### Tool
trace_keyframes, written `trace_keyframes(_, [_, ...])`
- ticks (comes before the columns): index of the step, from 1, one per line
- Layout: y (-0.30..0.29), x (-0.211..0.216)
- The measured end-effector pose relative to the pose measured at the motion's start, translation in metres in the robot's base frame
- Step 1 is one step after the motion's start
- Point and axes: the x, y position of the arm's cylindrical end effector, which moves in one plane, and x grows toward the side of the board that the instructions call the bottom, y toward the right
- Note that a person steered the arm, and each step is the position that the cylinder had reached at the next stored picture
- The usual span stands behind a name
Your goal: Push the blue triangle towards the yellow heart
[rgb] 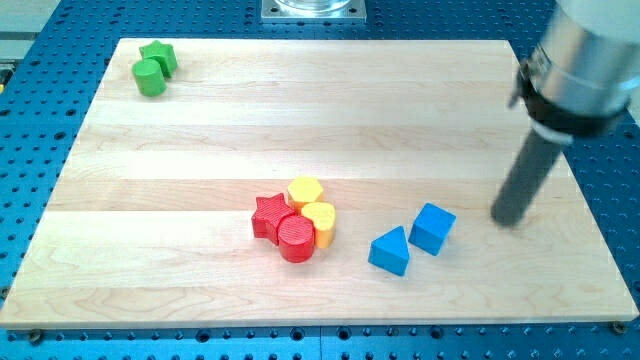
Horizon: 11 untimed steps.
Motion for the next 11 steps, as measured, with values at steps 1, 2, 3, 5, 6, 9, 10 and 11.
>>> trace_keyframes(1, [0.000, 0.007])
trace_keyframes(2, [-0.024, 0.008])
trace_keyframes(3, [-0.087, 0.001])
trace_keyframes(5, [-0.115, -0.009])
trace_keyframes(6, [-0.073, 0.009])
trace_keyframes(9, [-0.085, 0.081])
trace_keyframes(10, [-0.132, 0.069])
trace_keyframes(11, [-0.140, 0.061])
